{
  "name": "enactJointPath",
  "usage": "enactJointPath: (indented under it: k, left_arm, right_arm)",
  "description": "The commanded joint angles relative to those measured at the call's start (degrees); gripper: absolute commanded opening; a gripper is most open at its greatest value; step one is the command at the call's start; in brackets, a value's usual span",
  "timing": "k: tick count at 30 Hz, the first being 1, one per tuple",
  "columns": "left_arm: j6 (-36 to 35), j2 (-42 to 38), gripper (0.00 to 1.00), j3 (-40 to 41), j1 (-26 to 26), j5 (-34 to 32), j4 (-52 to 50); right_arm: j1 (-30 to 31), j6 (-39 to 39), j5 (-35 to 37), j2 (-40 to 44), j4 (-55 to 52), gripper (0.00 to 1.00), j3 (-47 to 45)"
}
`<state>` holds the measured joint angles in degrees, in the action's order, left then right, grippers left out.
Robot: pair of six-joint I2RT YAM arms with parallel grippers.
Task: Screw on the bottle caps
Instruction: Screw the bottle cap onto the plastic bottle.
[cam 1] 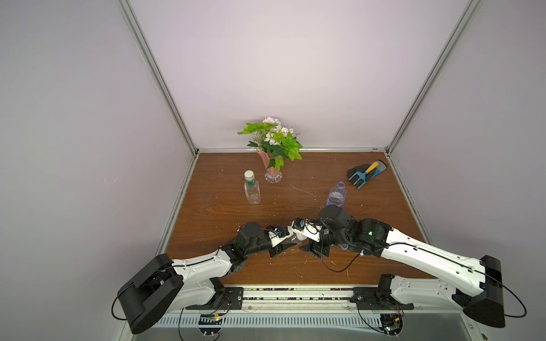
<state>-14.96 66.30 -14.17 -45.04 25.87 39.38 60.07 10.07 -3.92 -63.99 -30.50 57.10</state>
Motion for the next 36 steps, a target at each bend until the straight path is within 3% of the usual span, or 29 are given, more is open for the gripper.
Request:
enactJointPath:
  k: [1, 9, 13, 16, 30, 36]
  left_arm:
    - [0.43, 0.68, 0.15, 0.85, -0.18, 1.23, 4.11]
    - [2.12, 1.55, 0.15, 1.28, -0.14, -0.42, 6.24]
    - [3.75, 0.88, 0.15, 2.37, -0.21, -1.95, 8.83]
    - [4.4, 0.58, 0.15, 2.79, -0.19, -2.85, 10.1]
    - [5.22, 2.29, 0.16, 1.41, -0.19, -3.35, 10.77]
    - [5.31, 2.94, 0.16, 1.41, -0.18, -3.28, 11.11]
  right_arm:
    - [-0.22, -10.24, 5.99, 4.51, 5.57, 0.71, 1.39]
    - [-0.22, -34.16, 11.22, 13.55, 17.91, 0.74, -9.04]
    - [-0.15, -49.4, 12.01, 12.47, 21.73, 0.76, -13.48]
    - [0.86, -54.91, 12.37, 10.67, 23.08, 0.76, -14.47]
    - [4.24, -60.9, 17.63, 4.41, 26.17, 0.72, -15.22]
    - [4.96, -61.25, 17.98, 0.0, 27.34, 0.61, -14.66]
